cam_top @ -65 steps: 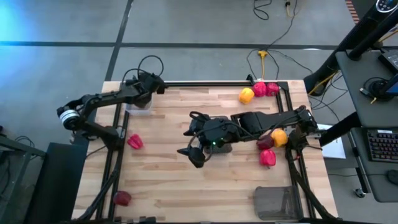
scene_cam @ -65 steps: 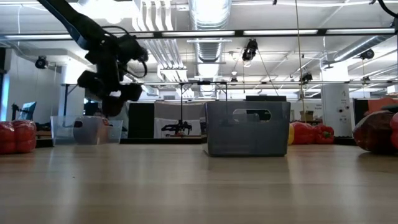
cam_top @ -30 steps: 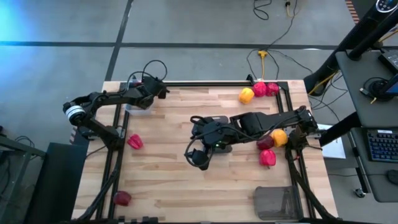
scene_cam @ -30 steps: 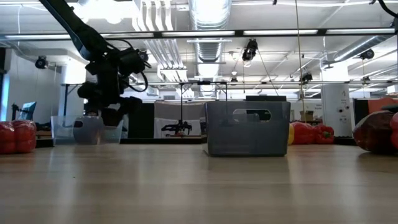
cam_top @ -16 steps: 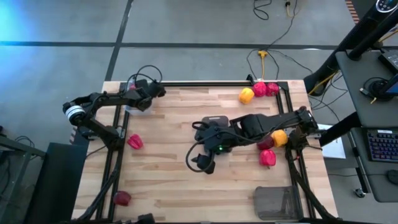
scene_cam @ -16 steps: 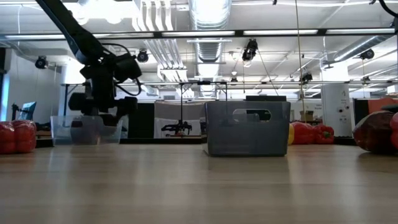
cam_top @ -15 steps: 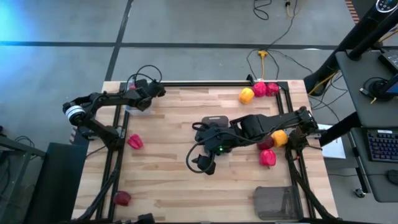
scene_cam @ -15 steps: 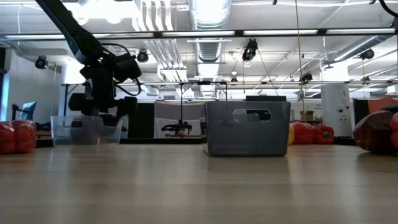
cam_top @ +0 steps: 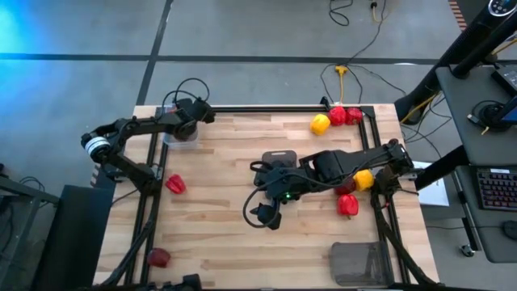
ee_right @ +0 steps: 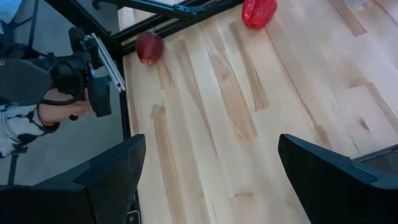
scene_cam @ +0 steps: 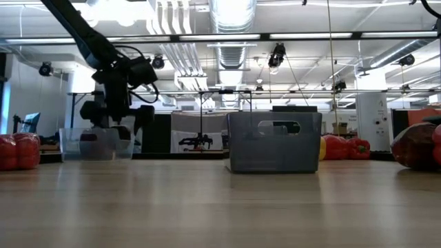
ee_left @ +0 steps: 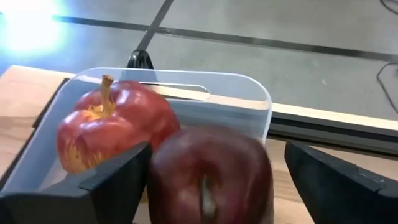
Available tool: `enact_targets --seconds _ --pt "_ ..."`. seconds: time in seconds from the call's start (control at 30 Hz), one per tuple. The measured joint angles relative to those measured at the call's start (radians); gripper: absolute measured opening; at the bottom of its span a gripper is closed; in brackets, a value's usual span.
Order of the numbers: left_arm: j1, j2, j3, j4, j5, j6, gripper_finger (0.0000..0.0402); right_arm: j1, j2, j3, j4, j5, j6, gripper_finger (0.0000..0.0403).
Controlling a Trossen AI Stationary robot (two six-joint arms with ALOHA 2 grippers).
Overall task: Sort produce into baskets
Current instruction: Put the red apple into the transparent bin
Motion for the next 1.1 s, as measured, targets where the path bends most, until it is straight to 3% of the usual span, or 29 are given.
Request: enact_targets --seconds 0.4,0.83,1.1 --pt "-0.002 -0.013 0.009 -0.072 -0.004 -0.024 0.0355 0.011 -0.002 0.000 0.000 0.000 0.016 0.0359" --pt "-0.001 -0.173 0.009 -0.072 -0.048 0.041 0.0355 0.011 -0.002 0.000 0.008 0.010 0.011 0.0359" --pt "-0.007 -0.292 0.009 -0.138 0.239 0.115 0.0343 0.010 -0.002 0.000 0.008 0.011 0.013 0.0359"
